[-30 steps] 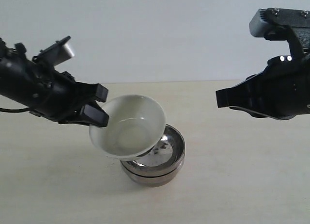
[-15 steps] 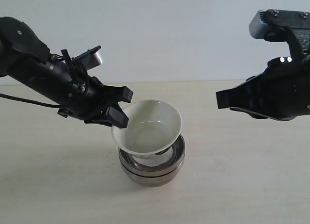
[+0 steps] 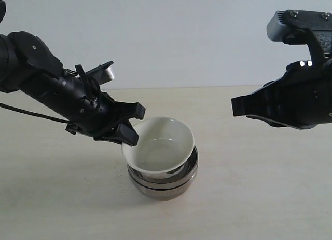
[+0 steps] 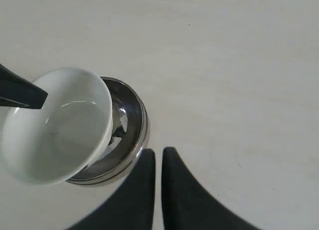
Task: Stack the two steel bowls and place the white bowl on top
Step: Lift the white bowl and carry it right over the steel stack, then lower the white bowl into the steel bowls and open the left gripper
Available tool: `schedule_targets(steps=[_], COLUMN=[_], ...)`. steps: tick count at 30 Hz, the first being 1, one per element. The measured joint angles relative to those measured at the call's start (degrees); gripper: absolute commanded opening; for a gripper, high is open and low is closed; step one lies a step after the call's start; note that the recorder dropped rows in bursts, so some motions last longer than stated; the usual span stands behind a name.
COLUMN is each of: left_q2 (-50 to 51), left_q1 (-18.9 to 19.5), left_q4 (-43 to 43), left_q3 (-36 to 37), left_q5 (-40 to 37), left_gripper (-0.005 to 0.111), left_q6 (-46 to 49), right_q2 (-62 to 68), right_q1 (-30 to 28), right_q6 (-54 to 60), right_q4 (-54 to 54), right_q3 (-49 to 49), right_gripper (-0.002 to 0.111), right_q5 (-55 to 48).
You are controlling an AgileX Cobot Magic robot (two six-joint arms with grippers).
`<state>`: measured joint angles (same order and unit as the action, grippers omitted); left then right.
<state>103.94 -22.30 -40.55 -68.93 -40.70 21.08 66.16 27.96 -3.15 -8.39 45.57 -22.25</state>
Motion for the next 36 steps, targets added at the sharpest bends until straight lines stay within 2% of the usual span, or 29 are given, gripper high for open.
schedule_targets(steps=[17, 23, 36], left_q2=[6.76, 6.91, 6.91], left_q1=[-1.81, -1.9, -1.9], left_q4=[1.02, 8.98, 10.22], left_q3=[-9.41, -10.27, -10.27], left_q5=[-2.62, -3.78, -4.28], left_gripper=[0.004, 0.004, 0.004], left_q6=[-2.74, -9.03, -10.53], right_q2=[0.0, 0.0, 0.0], right_q1=[0.0, 0.0, 0.0], right_q6=[0.11, 0.11, 0.11], right_q4=[0.0, 0.0, -0.08], right_q3=[0.0, 0.0, 0.0], right_gripper=[0.0, 0.0, 0.0], right_q5=[0.0, 0.0, 0.0])
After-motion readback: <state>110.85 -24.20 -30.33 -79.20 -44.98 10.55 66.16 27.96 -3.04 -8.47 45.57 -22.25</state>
